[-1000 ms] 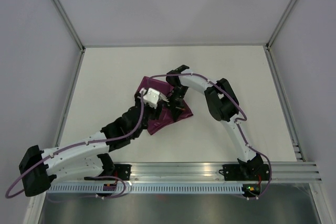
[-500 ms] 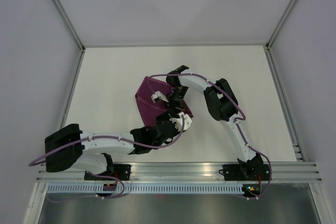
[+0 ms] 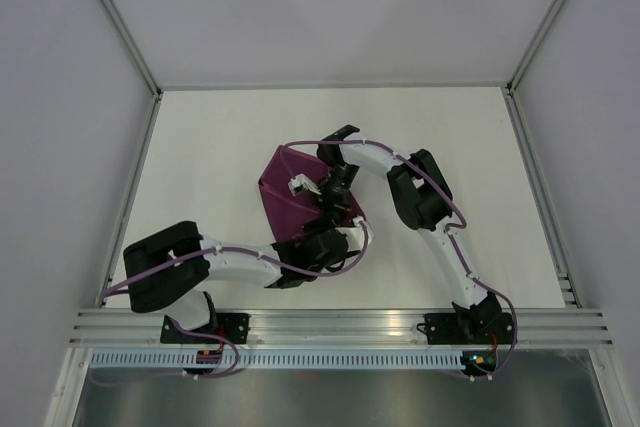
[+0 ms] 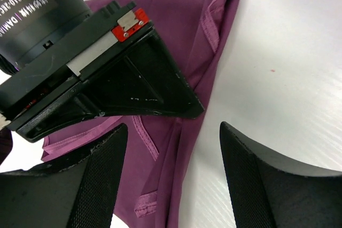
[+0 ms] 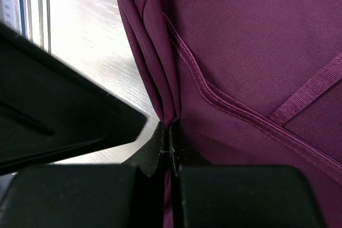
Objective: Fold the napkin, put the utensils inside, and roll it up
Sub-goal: Roll the napkin with the utensil
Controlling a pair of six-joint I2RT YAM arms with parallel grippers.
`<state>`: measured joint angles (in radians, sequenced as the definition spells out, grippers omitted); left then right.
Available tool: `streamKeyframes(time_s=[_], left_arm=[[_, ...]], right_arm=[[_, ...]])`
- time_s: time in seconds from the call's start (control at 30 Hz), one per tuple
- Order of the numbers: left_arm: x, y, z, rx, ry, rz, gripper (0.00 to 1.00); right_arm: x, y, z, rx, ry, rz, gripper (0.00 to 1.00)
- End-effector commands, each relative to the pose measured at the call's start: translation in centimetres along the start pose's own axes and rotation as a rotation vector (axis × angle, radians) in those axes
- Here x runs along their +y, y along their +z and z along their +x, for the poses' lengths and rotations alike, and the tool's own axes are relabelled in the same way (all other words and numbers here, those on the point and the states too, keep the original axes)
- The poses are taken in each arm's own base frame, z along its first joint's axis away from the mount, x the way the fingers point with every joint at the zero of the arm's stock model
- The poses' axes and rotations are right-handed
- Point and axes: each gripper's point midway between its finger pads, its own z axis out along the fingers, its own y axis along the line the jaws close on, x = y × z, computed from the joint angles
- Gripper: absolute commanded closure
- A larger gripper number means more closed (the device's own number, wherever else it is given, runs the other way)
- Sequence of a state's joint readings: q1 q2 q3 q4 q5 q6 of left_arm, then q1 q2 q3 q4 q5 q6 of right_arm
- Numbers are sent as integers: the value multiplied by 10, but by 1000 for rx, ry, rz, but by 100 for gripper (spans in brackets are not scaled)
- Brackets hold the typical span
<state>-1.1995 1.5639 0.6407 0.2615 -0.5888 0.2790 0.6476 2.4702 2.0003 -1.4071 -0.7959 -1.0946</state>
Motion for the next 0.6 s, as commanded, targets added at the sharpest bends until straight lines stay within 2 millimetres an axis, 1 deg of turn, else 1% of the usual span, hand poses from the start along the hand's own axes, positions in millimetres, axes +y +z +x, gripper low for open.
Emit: streamKeyframes(time_s=[0.0,0.2,0.33,0.5,0.57], left_arm=[[12,9,-9,-12,-45,-17,26],[14,13,4,48,-58,25,27],[7,15,7,77,-65,90,28],[5,19,9,110,-94,145,29],[-1,19,14,135,-98,182,29]], right_arm=[[-5,9,20,59,22,-33,100],[-5,8,21,59,29,-30,100],[-7,8,23,61,33,-30,99],[-7,8,24,61,37,-31,99],[-7,8,24,61,36,-32,100]])
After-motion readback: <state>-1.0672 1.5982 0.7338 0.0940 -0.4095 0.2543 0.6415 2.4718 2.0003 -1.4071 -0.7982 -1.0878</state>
